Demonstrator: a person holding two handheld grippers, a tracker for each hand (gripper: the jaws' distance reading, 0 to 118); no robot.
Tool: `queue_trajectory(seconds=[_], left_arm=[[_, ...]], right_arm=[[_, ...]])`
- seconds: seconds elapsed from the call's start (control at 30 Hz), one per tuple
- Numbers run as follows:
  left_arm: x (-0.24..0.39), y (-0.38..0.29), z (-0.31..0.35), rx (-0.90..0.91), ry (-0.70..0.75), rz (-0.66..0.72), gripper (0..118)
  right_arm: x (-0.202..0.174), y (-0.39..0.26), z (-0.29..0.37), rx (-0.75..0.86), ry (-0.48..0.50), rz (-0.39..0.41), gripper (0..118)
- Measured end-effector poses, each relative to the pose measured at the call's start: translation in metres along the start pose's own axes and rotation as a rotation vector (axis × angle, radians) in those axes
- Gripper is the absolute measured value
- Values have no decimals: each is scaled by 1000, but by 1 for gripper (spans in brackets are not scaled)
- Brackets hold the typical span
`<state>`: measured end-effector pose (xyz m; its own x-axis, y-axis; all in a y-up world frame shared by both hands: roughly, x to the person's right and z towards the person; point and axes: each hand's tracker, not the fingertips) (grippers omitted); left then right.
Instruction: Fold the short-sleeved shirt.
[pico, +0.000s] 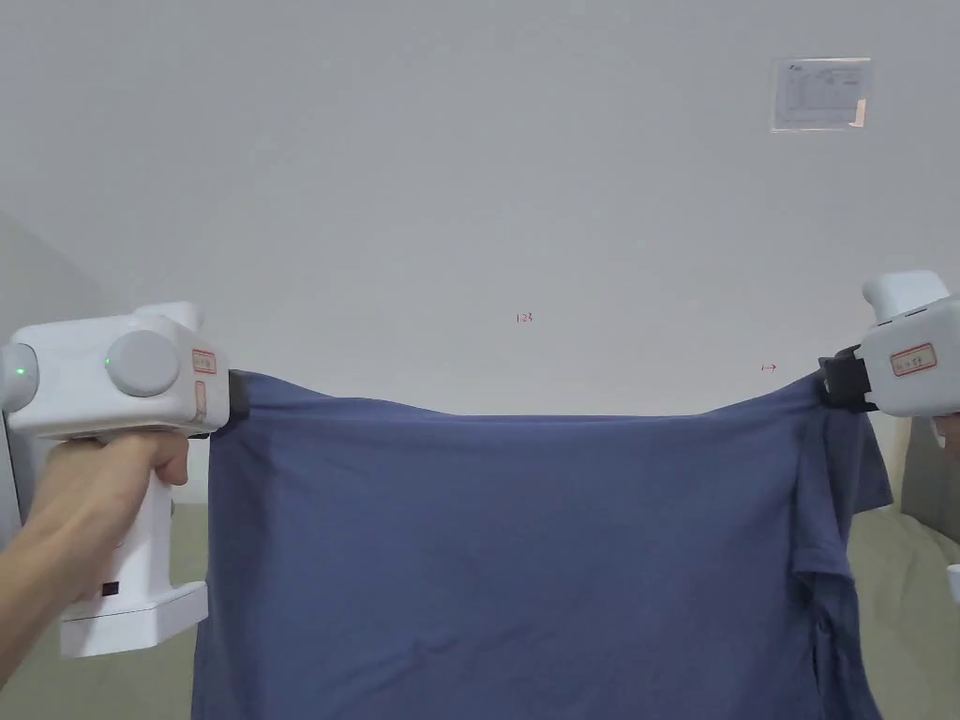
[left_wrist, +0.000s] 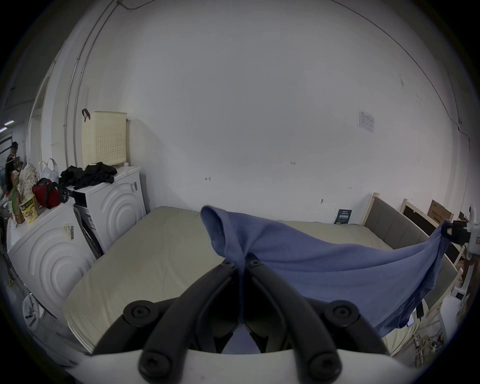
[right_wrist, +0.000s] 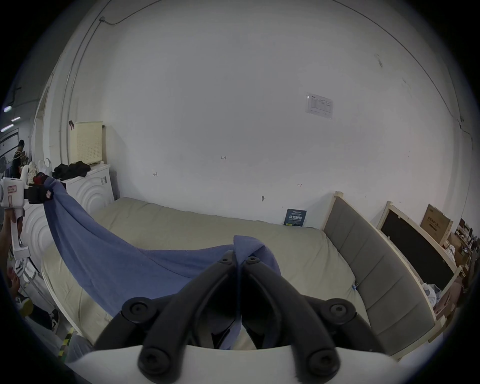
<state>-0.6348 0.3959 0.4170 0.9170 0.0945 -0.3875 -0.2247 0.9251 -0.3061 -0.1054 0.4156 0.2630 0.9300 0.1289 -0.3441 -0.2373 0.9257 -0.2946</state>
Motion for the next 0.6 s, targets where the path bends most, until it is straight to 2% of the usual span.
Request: queue_trajectory(seconds=[0.23,0.3,0.37,0.5,0.6], left_arm=[[7,8,-15,-4,44,-13,0],[18,37,-78,-3,57,-21,0],[22,47,-99,-1,80,-46,0],[31,63,-131,16,118,-10,0],[51,72,-124,67,123,-33,0]], right_arm=[[3,32,-60,-19,-33,33,4],[5,45,-77,-16,-41,32,4],[10,63,-105,-7,-39,25,4],[8,95,-134,0,-56,47,4],[6,115,-158,8,-74,63,4]])
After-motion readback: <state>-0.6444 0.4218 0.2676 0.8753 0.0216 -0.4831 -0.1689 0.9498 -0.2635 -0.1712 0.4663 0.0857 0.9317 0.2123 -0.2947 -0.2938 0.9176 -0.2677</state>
